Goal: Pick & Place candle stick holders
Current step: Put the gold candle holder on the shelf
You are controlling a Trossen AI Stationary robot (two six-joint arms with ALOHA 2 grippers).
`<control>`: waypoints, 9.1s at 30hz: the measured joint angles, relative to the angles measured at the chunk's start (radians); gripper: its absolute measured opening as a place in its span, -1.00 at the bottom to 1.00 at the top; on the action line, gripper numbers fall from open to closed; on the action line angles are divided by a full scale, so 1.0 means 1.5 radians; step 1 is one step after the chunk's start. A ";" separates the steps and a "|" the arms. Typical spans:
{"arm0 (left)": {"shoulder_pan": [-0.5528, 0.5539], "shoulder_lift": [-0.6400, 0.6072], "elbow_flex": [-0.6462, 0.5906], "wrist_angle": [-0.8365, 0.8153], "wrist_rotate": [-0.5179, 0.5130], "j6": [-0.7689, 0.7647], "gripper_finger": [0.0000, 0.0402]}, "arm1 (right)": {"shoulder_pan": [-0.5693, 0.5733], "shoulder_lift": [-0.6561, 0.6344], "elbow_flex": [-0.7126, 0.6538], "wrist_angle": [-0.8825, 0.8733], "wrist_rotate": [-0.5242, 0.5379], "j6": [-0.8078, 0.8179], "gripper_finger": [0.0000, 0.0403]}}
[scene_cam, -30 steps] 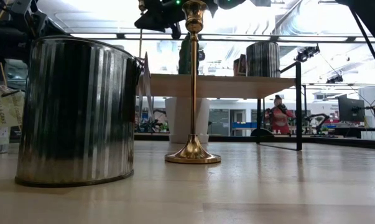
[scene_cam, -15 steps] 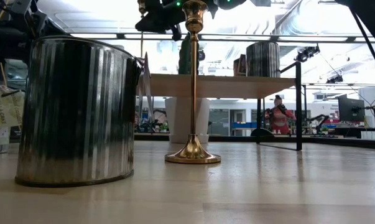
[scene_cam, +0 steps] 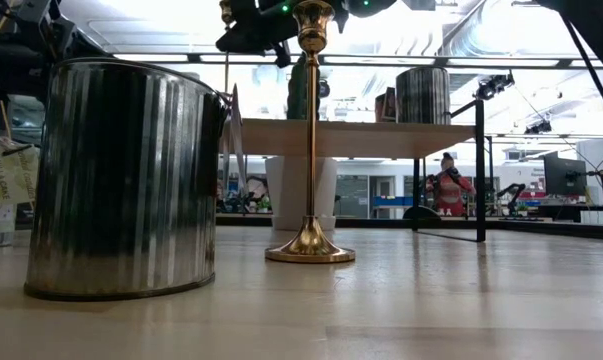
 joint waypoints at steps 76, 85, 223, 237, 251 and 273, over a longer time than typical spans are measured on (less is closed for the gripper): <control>0.000 0.000 0.000 0.001 -0.001 0.000 0.22 | 0.134 -0.403 -0.423 -0.020 0.051 0.002 0.44; 0.000 0.000 0.000 0.003 0.000 0.000 0.22 | 0.237 -0.511 -0.528 -0.024 0.091 0.003 0.44; 0.000 0.000 0.000 0.005 0.000 0.000 0.22 | 0.328 -0.287 -0.363 0.011 0.066 0.017 -0.96; 0.000 0.000 0.000 0.005 0.000 0.000 0.22 | 0.235 -0.275 -0.325 0.013 0.137 0.029 -0.96; 0.000 0.000 0.000 0.005 0.000 0.000 0.22 | 0.170 -0.165 -0.196 -0.028 0.167 0.068 -0.96; 0.000 0.000 0.000 0.005 0.000 0.000 0.22 | 0.140 -0.043 -0.080 -0.024 0.195 0.076 -0.96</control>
